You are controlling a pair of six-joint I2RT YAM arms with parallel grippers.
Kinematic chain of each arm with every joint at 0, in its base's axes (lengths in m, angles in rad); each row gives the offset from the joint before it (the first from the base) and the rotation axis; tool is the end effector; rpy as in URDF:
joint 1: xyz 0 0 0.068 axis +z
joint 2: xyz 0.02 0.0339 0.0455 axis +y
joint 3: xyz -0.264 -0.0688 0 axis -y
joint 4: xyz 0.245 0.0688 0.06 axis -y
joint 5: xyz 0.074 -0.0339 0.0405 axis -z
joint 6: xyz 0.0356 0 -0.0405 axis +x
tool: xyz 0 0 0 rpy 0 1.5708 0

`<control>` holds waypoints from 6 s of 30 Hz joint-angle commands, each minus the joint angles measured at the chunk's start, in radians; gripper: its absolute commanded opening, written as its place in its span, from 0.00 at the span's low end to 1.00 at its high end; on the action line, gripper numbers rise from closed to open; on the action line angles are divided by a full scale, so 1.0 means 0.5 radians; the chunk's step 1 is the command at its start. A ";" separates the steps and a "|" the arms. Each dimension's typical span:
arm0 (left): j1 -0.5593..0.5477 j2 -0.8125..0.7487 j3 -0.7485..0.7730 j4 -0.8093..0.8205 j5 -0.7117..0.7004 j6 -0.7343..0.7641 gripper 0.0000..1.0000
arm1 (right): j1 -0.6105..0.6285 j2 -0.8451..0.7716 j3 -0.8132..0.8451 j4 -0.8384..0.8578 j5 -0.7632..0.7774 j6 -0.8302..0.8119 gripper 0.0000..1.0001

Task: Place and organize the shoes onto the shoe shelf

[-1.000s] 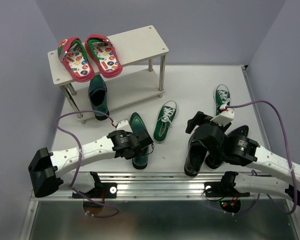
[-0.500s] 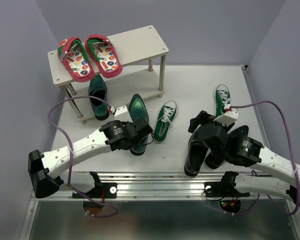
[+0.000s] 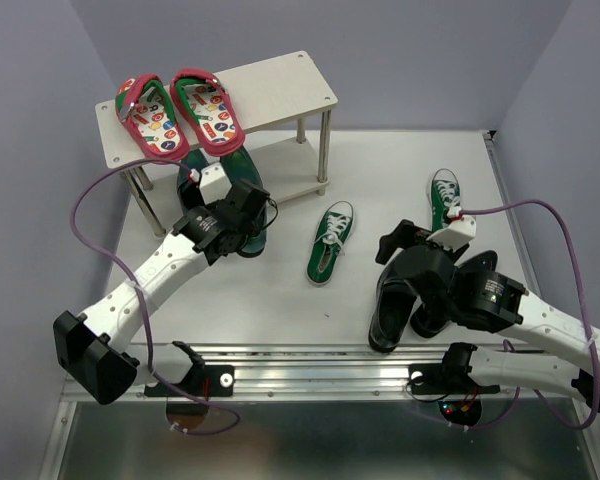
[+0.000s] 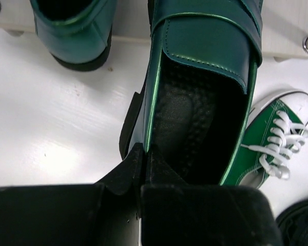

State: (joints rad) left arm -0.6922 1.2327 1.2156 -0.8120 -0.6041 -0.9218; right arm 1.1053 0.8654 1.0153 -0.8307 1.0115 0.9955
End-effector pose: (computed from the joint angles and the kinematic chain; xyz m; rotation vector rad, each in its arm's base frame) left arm 0.2040 -0.1428 0.3422 -0.5193 2.1653 -0.1444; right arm 0.0962 0.1243 0.3519 0.3876 1.8801 0.2569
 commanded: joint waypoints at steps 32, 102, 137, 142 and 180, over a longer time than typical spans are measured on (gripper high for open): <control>0.519 0.078 -0.277 1.059 0.251 0.362 0.00 | 0.001 0.055 0.148 -0.087 0.030 0.080 1.00; 0.553 0.029 -0.465 1.354 0.214 0.276 0.61 | 0.001 0.138 0.089 0.032 -0.191 0.055 1.00; -0.254 0.354 -0.087 0.572 -0.522 0.432 0.93 | 0.001 0.113 0.034 0.069 -0.210 0.077 1.00; -0.248 0.283 -0.222 0.617 -0.614 0.414 0.97 | 0.001 0.141 0.056 0.081 -0.210 0.062 1.00; 0.350 0.569 -0.373 1.419 -0.304 0.825 0.58 | 0.001 0.144 0.092 0.054 -0.265 0.077 1.00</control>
State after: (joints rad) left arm -0.5678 1.5169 1.0088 -0.1043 -0.7185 -0.4965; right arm 1.1057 0.9554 1.0325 -0.8028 0.8619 1.0183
